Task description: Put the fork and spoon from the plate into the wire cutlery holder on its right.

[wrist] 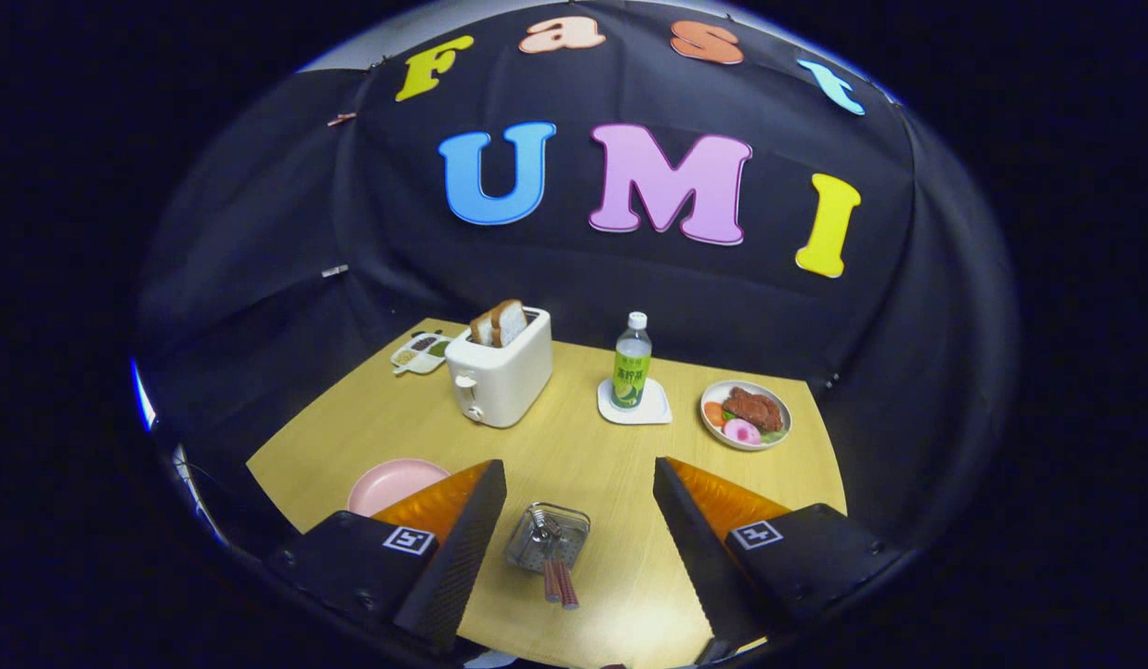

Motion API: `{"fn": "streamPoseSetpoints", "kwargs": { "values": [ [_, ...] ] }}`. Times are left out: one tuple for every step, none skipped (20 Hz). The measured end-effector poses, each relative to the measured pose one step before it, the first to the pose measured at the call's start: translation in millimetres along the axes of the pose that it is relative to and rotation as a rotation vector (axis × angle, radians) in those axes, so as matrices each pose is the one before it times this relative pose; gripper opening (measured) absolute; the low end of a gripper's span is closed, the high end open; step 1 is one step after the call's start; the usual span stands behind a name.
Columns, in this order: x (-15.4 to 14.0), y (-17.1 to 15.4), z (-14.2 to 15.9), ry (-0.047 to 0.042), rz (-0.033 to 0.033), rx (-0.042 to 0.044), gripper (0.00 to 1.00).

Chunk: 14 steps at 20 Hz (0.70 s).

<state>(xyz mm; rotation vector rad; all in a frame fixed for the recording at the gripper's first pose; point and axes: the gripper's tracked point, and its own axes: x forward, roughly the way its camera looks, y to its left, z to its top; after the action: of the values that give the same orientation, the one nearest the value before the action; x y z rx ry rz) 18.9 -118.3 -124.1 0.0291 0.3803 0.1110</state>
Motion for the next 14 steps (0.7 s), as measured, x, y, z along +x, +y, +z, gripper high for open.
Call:
{"fn": "streamPoseSetpoints", "kwargs": {
  "values": [
    [-0.95, 7.97, -0.7, -0.02563, 0.02988, -0.01624, 0.99],
    [-0.69, 8.2, -0.65, -0.01715, 0.03208, -0.02003, 0.99],
    [-1.79, 6.01, -1.98, -0.00337, 0.02675, -0.02852, 0.99],
    [-0.34, 5.57, -3.41, 0.00567, 0.02694, -0.02264, 0.99],
    [-0.16, 7.74, -1.89, 0.00938, 0.03302, -0.01513, 0.99],
    [0.69, 8.45, -1.56, 0.01184, 0.03721, -0.01473, 0.98],
    [2.69, 5.58, -0.55, 0.01314, 0.03006, -0.02095, 0.98],
    [3.07, 4.08, 0.52, 0.00818, 0.02148, -0.02166, 0.98],
    [3.32, 1.02, 3.7, -0.00496, 0.00997, -0.01489, 0.98],
    [3.97, 2.02, 4.42, -0.01101, 0.00878, -0.00684, 0.98],
    [2.73, 1.97, 4.36, -0.01493, 0.00345, -0.00354, 0.98],
    [2.81, 0.28, 3.77, -0.01195, -0.00423, -0.00345, 0.99],
    [3.38, 0.28, 0.15, -0.001, -0.00091, -0.00122, 0.99],
    [2.69, 2.44, -0.84, 0.00568, 0.00336, 0.00411, 0.98]
  ]
}}
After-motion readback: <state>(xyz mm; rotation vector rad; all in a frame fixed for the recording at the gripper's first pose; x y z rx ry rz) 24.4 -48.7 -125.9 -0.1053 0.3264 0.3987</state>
